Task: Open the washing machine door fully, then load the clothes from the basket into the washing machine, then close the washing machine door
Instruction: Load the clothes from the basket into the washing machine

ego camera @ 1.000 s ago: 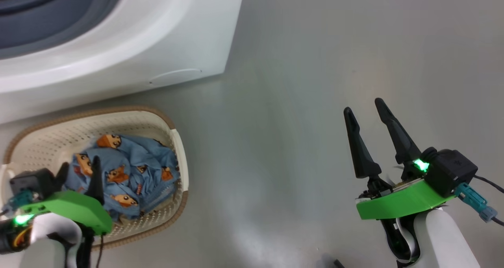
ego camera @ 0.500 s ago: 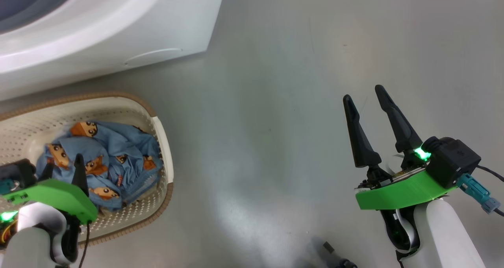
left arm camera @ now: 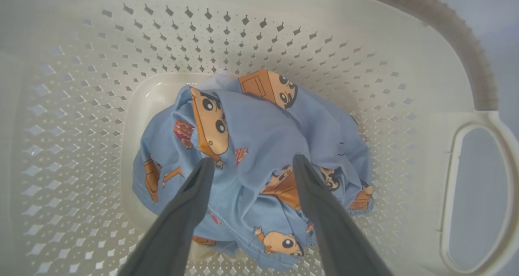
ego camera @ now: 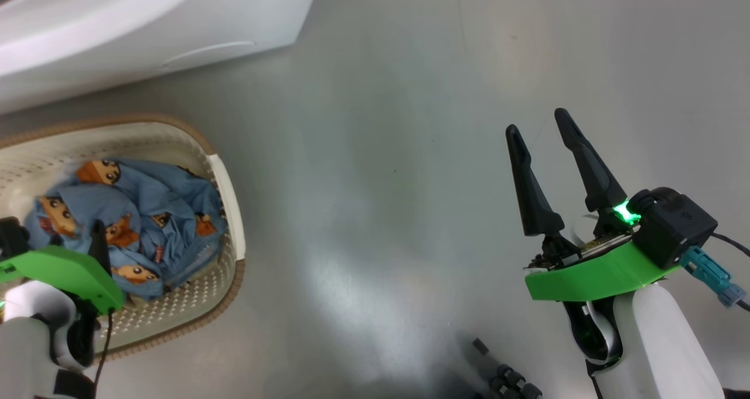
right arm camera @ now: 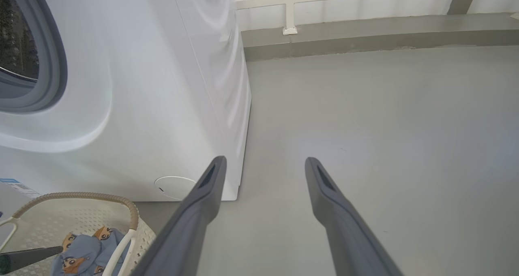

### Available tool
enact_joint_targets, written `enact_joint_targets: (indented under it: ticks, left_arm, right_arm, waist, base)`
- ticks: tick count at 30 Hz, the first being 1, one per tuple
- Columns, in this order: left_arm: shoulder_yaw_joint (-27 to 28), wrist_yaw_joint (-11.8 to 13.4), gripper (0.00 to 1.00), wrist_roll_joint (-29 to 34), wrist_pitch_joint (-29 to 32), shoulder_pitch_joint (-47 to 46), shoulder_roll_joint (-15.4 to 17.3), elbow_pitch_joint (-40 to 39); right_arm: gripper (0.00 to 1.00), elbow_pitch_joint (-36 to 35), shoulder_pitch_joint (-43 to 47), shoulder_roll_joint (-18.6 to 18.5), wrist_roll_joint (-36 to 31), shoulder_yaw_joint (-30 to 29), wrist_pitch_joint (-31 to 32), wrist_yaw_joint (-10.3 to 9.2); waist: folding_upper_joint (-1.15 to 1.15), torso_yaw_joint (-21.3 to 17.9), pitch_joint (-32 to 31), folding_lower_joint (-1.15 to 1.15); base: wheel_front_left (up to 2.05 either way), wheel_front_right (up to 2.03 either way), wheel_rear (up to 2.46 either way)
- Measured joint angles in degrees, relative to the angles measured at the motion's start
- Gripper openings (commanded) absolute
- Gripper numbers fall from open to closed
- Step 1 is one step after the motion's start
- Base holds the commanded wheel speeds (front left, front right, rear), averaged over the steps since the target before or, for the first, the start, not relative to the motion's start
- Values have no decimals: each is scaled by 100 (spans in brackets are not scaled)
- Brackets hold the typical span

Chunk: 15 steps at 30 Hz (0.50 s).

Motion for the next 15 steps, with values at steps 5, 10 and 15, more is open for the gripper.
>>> enact_joint_targets:
  ticks: [5, 10, 15]
  left_arm:
    - [2, -31, 100, -40, 19, -130, 67, 157]
    - [0, -38, 100, -88, 67, -260, 120, 269]
    - [-2, -51, 100, -93, 66, -363, 166, 358]
  right_arm:
    - [100, -30, -138, 0, 0, 32, 0, 0]
    - [100, -60, -214, 0, 0, 55, 0, 0]
    - [100, -63, -317, 0, -1, 77, 0, 0]
  waist:
    - [0, -48, 213, 0]
    - [0, -89, 423, 0]
    - [0, -110, 608, 0]
  base:
    - [0, 0, 0]
    - [0, 0, 0]
    - [0, 0, 0]
